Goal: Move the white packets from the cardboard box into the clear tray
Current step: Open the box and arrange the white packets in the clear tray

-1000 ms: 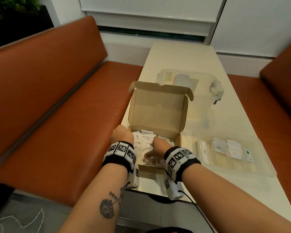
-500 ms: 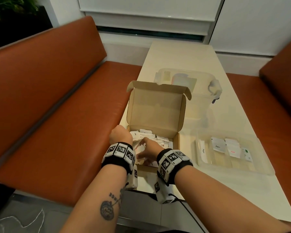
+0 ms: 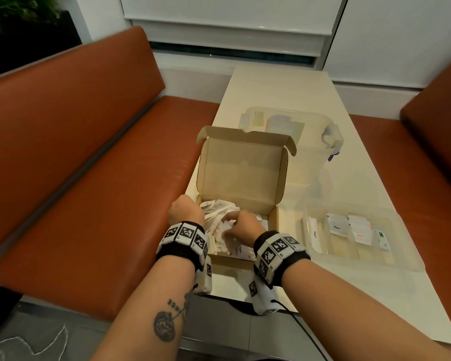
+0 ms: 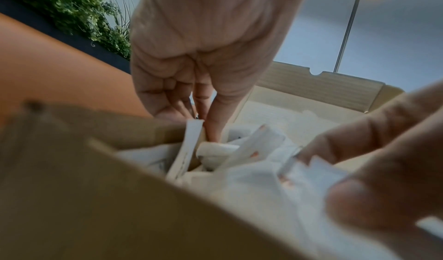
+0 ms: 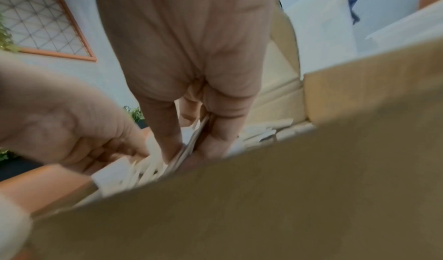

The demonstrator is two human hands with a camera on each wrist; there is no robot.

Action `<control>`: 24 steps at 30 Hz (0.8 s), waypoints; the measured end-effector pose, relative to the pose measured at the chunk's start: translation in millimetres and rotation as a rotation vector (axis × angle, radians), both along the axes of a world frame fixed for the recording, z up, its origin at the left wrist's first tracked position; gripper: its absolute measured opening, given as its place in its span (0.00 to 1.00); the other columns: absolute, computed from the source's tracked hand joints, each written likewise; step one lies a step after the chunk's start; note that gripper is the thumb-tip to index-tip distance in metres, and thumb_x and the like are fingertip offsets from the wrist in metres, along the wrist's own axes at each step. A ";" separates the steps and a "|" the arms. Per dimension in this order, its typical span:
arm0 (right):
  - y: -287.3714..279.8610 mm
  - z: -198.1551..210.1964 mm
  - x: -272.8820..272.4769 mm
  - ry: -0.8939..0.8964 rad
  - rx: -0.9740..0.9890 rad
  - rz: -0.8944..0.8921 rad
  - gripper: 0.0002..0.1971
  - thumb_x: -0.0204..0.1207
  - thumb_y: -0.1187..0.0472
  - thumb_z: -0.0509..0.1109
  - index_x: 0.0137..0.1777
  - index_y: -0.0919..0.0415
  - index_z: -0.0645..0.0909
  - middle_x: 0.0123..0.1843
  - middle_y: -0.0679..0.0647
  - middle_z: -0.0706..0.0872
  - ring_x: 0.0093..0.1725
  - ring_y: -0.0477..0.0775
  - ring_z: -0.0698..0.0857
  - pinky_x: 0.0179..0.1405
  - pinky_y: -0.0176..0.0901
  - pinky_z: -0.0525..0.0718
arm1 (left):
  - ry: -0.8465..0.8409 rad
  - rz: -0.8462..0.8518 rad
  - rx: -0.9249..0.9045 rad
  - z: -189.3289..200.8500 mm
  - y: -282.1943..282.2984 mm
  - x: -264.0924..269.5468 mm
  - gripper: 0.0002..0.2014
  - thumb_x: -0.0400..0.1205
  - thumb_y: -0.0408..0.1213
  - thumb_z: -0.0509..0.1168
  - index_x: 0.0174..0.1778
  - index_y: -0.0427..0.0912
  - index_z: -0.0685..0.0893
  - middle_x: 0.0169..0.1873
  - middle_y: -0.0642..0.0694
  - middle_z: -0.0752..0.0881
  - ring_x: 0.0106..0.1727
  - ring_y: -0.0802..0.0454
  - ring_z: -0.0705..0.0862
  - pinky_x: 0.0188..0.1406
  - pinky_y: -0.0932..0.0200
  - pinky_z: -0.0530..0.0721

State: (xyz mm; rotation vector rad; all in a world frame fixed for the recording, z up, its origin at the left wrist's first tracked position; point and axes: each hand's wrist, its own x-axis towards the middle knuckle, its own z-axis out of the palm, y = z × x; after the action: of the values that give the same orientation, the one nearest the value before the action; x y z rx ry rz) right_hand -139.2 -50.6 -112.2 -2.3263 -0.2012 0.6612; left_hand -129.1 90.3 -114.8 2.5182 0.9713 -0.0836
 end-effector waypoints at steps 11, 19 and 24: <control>-53.9 22.0 12.0 -0.083 0.172 -0.137 0.11 0.72 0.68 0.74 0.53 0.55 0.86 0.54 0.57 0.81 0.35 0.47 0.82 0.22 0.22 0.76 | -0.064 0.016 -0.140 9.6 -0.4 -5.2 0.13 0.82 0.36 0.64 0.61 0.35 0.80 0.58 0.36 0.84 0.57 0.37 0.83 0.50 0.49 0.84; -63.8 36.5 16.6 -0.171 0.348 -0.203 0.10 0.72 0.68 0.75 0.51 0.56 0.86 0.64 0.56 0.84 0.62 0.53 0.83 0.30 0.20 0.78 | -0.542 -0.134 -0.026 36.7 -46.9 -5.8 0.12 0.85 0.43 0.58 0.60 0.40 0.77 0.57 0.43 0.80 0.59 0.45 0.79 0.60 0.50 0.79; -68.8 44.9 16.3 -0.166 0.377 -0.221 0.11 0.73 0.66 0.74 0.54 0.56 0.86 0.66 0.60 0.81 0.60 0.70 0.83 0.45 0.44 0.85 | -0.520 -0.101 -0.259 37.5 -57.5 -2.4 0.16 0.88 0.45 0.53 0.59 0.36 0.78 0.57 0.39 0.82 0.54 0.43 0.81 0.50 0.54 0.76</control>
State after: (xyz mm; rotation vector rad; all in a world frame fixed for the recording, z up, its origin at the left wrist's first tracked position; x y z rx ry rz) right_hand -122.9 -119.3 -67.3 -2.0001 -0.1286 0.2901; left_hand -131.5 32.8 -77.3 2.1815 0.5801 0.3736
